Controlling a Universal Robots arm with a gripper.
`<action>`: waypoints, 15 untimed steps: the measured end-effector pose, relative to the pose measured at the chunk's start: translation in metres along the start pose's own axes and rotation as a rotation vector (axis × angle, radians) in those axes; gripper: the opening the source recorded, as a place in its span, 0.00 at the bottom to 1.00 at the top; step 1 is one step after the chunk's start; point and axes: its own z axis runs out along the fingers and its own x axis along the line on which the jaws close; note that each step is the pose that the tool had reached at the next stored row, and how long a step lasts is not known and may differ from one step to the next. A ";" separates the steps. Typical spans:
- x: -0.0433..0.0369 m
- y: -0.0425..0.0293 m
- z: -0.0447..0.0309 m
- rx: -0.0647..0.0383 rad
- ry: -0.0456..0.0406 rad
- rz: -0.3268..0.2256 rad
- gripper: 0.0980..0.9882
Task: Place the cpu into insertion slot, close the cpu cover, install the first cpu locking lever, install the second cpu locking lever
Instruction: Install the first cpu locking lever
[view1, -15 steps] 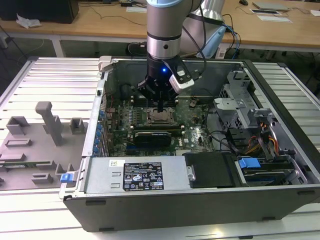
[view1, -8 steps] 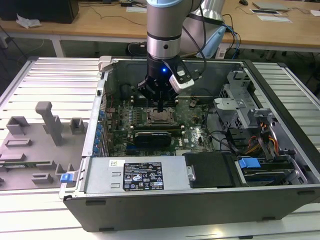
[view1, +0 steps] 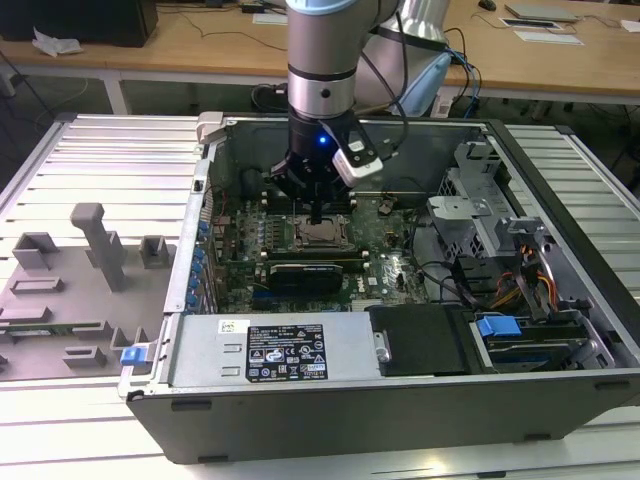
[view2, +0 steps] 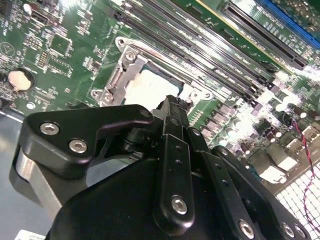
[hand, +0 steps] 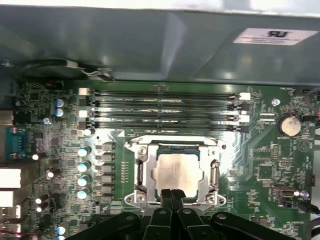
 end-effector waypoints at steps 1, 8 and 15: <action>0.0009 0.0000 -0.0001 0.000 -0.0001 0.000 0.01; 0.0006 -0.0005 -0.0205 0.000 -0.0004 0.000 0.01; 0.0049 -0.0006 -0.0261 0.001 -0.0005 0.000 0.01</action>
